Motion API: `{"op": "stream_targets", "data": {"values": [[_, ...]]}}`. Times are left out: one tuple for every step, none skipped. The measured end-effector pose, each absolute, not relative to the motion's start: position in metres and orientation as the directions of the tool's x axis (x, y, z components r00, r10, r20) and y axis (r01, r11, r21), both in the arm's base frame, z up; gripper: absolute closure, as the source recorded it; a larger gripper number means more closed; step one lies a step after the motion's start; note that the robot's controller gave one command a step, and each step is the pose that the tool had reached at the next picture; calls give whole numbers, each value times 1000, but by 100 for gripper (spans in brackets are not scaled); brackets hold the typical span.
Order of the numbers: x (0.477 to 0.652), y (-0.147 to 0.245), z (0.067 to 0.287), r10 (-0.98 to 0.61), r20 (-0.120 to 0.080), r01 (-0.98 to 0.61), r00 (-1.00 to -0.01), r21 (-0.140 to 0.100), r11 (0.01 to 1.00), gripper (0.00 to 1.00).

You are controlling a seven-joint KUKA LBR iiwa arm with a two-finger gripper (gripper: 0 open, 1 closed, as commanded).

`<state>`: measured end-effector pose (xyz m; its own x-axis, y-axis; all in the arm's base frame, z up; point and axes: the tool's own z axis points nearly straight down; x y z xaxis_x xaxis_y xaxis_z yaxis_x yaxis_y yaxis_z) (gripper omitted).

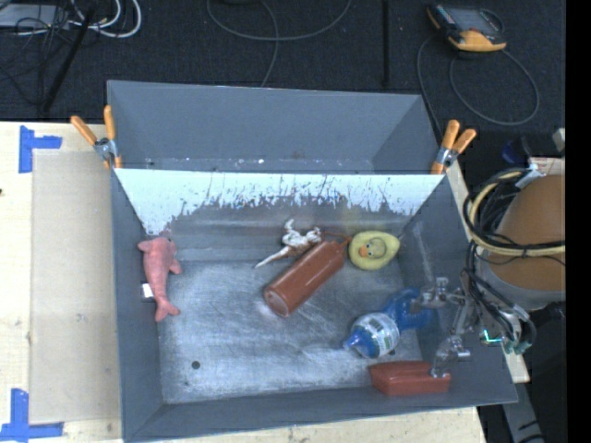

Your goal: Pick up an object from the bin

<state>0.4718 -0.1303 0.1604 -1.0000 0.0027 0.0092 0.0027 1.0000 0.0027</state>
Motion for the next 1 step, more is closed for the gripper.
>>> {"op": "stream_targets", "data": {"values": [[474, -130, 164, -3, 2, -3, -1000, 0, 1000, 100]]}}
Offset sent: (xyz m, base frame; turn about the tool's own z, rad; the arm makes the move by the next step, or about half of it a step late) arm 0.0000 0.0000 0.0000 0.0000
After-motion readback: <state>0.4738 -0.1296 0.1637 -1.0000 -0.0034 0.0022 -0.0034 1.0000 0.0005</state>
